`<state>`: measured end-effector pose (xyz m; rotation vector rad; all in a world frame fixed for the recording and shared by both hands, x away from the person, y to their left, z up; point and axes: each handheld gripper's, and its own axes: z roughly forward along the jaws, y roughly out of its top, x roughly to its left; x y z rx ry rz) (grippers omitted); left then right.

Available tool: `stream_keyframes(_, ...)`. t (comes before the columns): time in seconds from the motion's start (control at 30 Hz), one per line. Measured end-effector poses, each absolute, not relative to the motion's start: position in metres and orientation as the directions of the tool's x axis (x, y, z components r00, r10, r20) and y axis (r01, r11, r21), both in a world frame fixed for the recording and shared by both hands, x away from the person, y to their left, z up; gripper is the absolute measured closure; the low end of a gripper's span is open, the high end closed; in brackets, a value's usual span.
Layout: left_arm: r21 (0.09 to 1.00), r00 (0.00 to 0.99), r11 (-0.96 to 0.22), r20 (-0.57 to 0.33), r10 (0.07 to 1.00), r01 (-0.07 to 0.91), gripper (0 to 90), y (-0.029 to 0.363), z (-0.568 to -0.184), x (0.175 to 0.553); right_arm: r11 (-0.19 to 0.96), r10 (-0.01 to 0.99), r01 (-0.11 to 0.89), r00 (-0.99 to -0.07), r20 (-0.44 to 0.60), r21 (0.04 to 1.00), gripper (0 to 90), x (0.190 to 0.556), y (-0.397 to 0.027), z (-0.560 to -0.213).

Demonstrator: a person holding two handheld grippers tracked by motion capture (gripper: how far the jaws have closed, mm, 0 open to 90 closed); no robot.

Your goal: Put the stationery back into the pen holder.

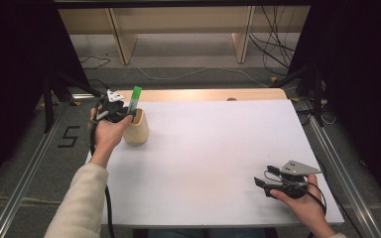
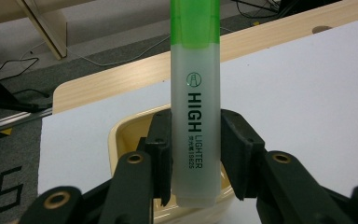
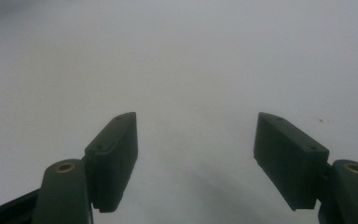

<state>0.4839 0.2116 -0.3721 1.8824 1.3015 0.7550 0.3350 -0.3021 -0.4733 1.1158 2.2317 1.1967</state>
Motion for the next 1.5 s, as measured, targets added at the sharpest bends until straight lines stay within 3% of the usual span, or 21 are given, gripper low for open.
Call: stream_keyframes(1.5,0.848,0.286,-0.206,0.067,0.956,0.488,66.1,0.211,-0.395,0.494,0.326,0.785,0.477,-0.617,0.047,0.816,31.0,0.334,-0.302,-0.474)
